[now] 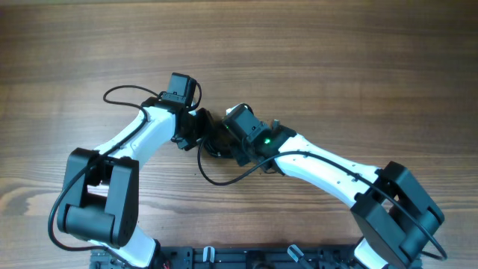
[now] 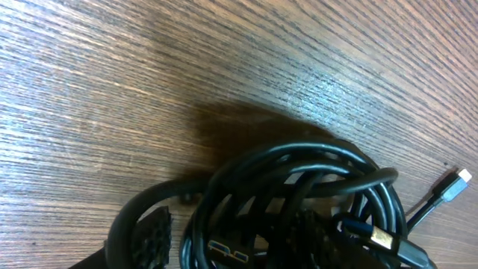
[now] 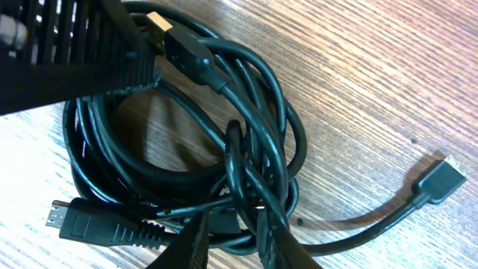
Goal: Untangle cables
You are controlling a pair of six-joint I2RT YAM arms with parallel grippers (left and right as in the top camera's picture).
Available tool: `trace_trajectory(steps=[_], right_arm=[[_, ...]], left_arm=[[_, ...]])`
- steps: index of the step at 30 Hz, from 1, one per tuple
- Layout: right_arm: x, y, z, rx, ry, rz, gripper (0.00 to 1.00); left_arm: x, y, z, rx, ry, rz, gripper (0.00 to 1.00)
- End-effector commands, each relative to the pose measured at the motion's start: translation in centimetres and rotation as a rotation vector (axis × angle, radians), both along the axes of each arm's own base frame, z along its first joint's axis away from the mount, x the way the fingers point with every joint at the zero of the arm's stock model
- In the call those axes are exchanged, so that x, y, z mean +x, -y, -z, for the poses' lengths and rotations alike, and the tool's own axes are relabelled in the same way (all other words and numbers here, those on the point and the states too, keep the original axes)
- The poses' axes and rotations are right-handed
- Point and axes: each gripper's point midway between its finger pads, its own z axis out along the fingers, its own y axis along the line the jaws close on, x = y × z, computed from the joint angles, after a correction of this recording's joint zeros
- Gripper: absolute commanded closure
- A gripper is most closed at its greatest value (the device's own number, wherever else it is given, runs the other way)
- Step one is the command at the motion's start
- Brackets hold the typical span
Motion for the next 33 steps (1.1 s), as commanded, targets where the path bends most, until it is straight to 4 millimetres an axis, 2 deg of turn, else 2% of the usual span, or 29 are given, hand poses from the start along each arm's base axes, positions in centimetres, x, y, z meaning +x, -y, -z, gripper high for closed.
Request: trace_trajectory(steps=[1,2,3,6,9,10,11,12,13,16,22,25,29,32,33], right_arm=[[0.6,0.6,1.0,-0.042,0.006,0.002,0.70],[0.6,0.6,1.0,-0.042,0.006,0.002,0.63],[0.6,0.6,1.0,-0.041,0.007,0.002,0.60],[0.8,0.4,0.9,-0.035,0.019,-0.005,0.60],[1.0,0.2,0.9,-0.033,0.030,-0.019,0.68],[1.0,0.2,0.9,-0.033,0.030,-0.019,0.68],[1.0,0.2,0.9,-0.034,0.030,-0.019,0.60],[1.0,0.3,0.9,-0.036,0.032,-0.017,0.57],[1.3,0.5,0.8,-0.049,0.046,-0.008,0.57],[1.9,0.5,0.8,-0.060,0.094,-0.030,0.62],[2.6,0.0,0.4,-0.064,0.147,-0.086,0.63],[2.6,0.6,0.7,-0.086,0.151,-0.076,0.70],[2.3,1.4,1.4,-0.119,0.148,-0.073,0.72],[2.2,1.5,1.5,-0.133,0.145,-0.089,0.83],[2.1,1.6,1.6,-0.135,0.142,-0.090,0.83]], left_arm=[[0.0,0.3,0.2,-0.021,-0.013,-0.001,0.42],[0.0,0.3,0.2,-0.020,-0.013,-0.001,0.42],[0.0,0.3,0.2,-0.020,-0.013,-0.001,0.42],[0.0,0.3,0.2,-0.020,-0.013,-0.001,0.43],[0.0,0.3,0.2,-0.020,-0.014,-0.001,0.46],[0.0,0.3,0.2,-0.020,-0.014,-0.001,0.46],[0.0,0.3,0.2,-0.020,-0.014,-0.001,0.46],[0.0,0.3,0.2,-0.020,-0.014,-0.001,0.46],[0.0,0.3,0.2,-0.020,-0.014,-0.002,0.46],[0.0,0.3,0.2,-0.020,-0.014,-0.002,0.47],[0.0,0.3,0.2,-0.020,-0.013,-0.002,0.48],[0.0,0.3,0.2,-0.020,-0.013,-0.002,0.48],[0.0,0.3,0.2,-0.020,-0.013,-0.002,0.48],[0.0,0.3,0.2,-0.020,-0.013,-0.002,0.47],[0.0,0.3,0.2,-0.020,-0.013,-0.001,0.47]])
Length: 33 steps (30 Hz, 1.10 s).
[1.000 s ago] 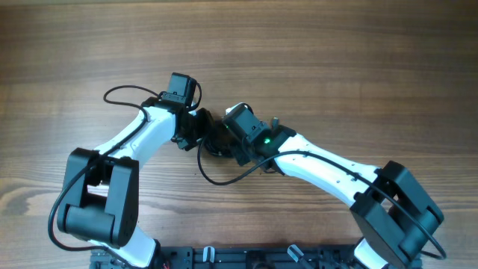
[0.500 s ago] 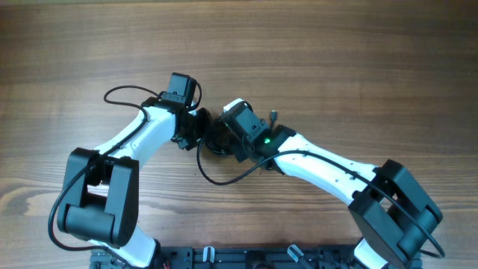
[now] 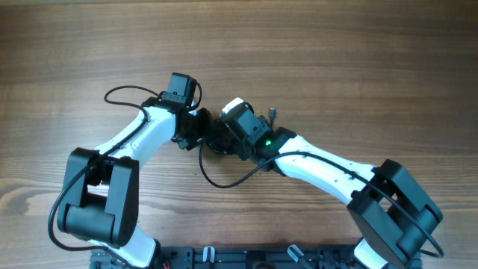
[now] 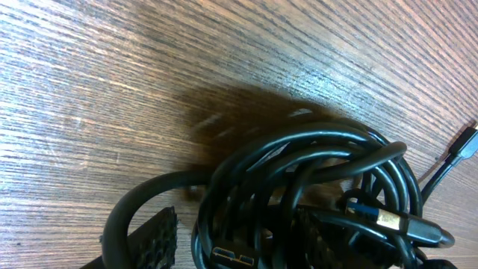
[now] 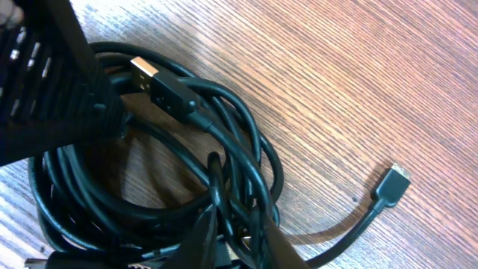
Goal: Untangle cables
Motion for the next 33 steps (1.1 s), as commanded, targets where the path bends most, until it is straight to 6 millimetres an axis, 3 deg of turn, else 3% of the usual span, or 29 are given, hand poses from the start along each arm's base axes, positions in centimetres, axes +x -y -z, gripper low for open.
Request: trace_trajectory(steps=[1,3,5,8,12,14,15,17,19,22,26,33], right_arm=[[-0.6,1.3,1.9,-0.063,-0.034,0.003,0.82],[-0.7,1.4,2.0,-0.068,-0.035,-0.003,0.84],[-1.1,1.7,2.2,-0.085,-0.052,-0.003,0.95],[-1.2,1.8,2.1,-0.083,-0.061,0.005,0.96],[-1.3,-1.1,-2.6,0.101,-0.053,-0.027,0.96],[-1.0,-1.0,-5.6,0.170,-0.013,-0.009,0.96],[-1.0,-0.7,-6.0,0.166,-0.008,-0.014,0.96],[-1.6,-0.5,-5.7,0.142,-0.027,-0.051,0.91],[-3.1,-1.1,-4.1,0.141,-0.105,-0.129,0.76],[-3.6,-1.0,-1.6,0.094,-0.151,-0.155,0.70],[-1.9,-0.4,1.5,-0.016,-0.108,-0.164,0.66],[-0.3,-0.2,1.1,-0.052,-0.025,-0.158,0.64]], left_arm=[[0.0,0.0,0.3,0.001,-0.010,-0.003,0.47],[0.1,0.0,0.3,0.001,-0.010,-0.004,0.47],[0.1,0.0,0.3,0.001,-0.010,-0.003,0.47],[0.1,0.0,0.3,0.001,-0.010,-0.004,0.47],[0.1,0.0,0.3,0.001,-0.008,-0.004,0.47],[0.1,0.0,0.3,0.001,-0.008,-0.004,0.47],[0.1,0.0,0.3,0.000,-0.008,-0.004,0.47],[0.1,0.0,0.3,0.001,-0.008,-0.004,0.47],[0.1,0.0,0.3,0.001,-0.008,-0.004,0.47],[0.1,0.0,0.3,0.001,-0.008,-0.004,0.47],[0.1,0.0,0.3,0.001,-0.008,-0.003,0.47],[0.1,0.0,0.3,0.001,-0.008,-0.004,0.47]])
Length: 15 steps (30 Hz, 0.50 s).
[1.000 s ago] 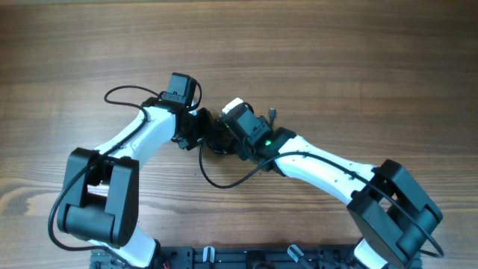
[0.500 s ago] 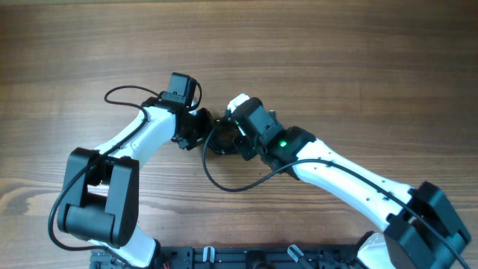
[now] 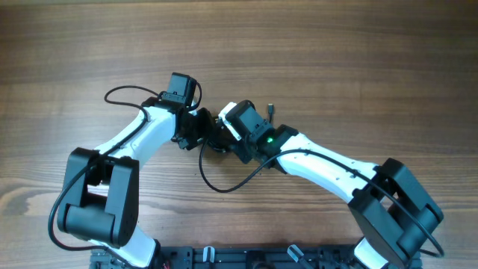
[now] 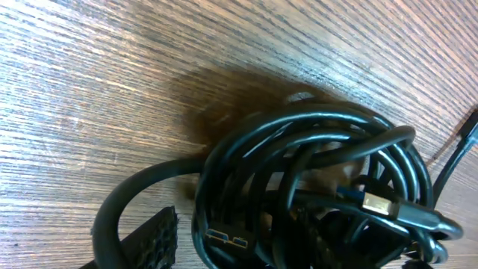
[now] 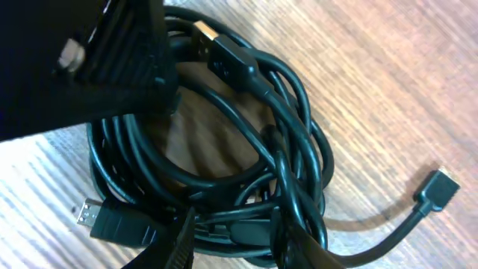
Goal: Untangle cables
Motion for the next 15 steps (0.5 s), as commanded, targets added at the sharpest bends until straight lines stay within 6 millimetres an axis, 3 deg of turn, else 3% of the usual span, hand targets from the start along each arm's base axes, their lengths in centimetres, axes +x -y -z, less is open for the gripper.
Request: trace_trajectory(steps=[1,8,15], right_arm=[[0.9,0.4,0.6,-0.039,0.041,0.006,0.64],[0.5,-1.1,-3.7,0.045,0.041,-0.047,0.61],[1.2,-0.8,-2.0,-0.023,0.071,-0.100,0.61]], left_arm=[[0.1,-0.1,0.3,0.004,-0.009,-0.005,0.47],[0.1,-0.1,0.3,0.004,-0.009,-0.005,0.48],[0.1,-0.1,0.3,0.004,-0.009,-0.005,0.48]])
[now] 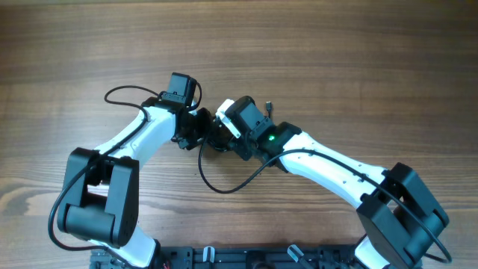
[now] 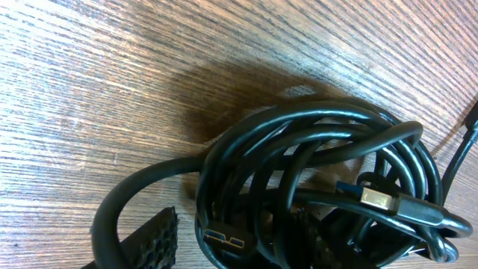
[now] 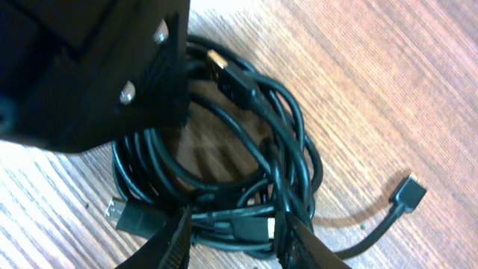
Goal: Untangle cables
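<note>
A tangled coil of black cables (image 1: 212, 140) lies on the wood table between my two grippers. In the left wrist view the coil (image 2: 314, 146) sits between the spread fingers of my left gripper (image 2: 235, 240), with a gap beside the left finger (image 2: 153, 237); a gold USB plug (image 2: 377, 198) rests on top. My right gripper (image 3: 235, 240) stands open astride several strands and a plug at the near side of the coil (image 3: 246, 149). A loose plug end (image 3: 409, 193) trails to the right.
The left gripper's black body (image 3: 89, 67) looms close over the coil's upper left in the right wrist view. One loose cable loop (image 1: 224, 183) curves toward the front edge. A thin black lead (image 1: 119, 91) arcs beside the left arm. Bare wood table (image 1: 336, 60) lies beyond.
The right wrist camera stands farther from the coil, which looks smaller, and the left gripper's body fills more of its view. The left gripper has stayed put around the coil.
At first my right fingers stood close together on a strand at the coil's edge, and narrower still a moment later. Then they were wider apart around several strands, as now. The coil shifted a little under the left gripper, and the loose plug end shifted too.
</note>
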You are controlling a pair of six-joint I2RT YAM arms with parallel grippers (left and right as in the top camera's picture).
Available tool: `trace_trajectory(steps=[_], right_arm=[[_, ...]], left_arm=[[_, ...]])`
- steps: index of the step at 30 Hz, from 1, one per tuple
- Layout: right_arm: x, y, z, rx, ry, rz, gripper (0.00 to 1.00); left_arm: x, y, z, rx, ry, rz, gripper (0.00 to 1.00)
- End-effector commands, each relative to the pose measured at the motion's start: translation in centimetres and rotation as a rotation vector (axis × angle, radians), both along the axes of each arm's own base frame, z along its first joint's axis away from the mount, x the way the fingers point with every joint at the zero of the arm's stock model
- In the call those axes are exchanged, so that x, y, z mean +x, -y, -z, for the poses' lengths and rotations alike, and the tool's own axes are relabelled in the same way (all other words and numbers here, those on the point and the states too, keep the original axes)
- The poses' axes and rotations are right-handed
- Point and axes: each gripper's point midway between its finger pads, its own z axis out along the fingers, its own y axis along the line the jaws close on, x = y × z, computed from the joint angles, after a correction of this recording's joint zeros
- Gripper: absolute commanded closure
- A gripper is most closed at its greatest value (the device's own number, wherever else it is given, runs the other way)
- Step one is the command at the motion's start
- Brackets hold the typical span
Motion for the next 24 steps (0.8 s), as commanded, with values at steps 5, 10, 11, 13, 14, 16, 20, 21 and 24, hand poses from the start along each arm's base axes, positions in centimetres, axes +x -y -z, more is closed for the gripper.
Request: trace_trajectory(steps=[5,10,11,13,14,16,20,21,24], right_arm=[[2.3,0.7,2.2,-0.081,0.053,0.007,0.62],[2.8,1.4,2.6,-0.083,0.042,0.027,0.75],[2.6,1.3,2.7,-0.079,0.035,0.021,0.77],[2.1,1.1,2.9,-0.071,0.008,0.006,0.76],[2.1,1.2,3.1,-0.076,0.004,0.006,0.76],[2.1,1.2,3.6,-0.080,0.000,0.005,0.76],[2.5,1.7,4.3,-0.113,0.010,0.023,0.76],[2.6,1.9,4.5,-0.124,0.016,0.029,0.75],[3.1,1.5,4.2,-0.111,0.037,0.025,0.72]], left_arm=[[0.1,-0.1,0.3,0.004,-0.009,-0.005,0.48],[0.1,-0.1,0.3,0.004,-0.009,-0.005,0.48],[0.1,-0.1,0.3,0.004,-0.009,-0.005,0.48],[0.1,-0.1,0.3,0.004,-0.009,-0.005,0.48],[0.1,-0.1,0.3,0.004,-0.009,-0.005,0.48],[0.1,-0.1,0.3,0.004,-0.009,-0.005,0.48],[0.1,-0.1,0.3,0.004,-0.009,-0.005,0.48],[0.1,-0.1,0.3,0.004,-0.009,-0.005,0.48],[0.1,-0.1,0.3,0.004,-0.009,-0.005,0.48]])
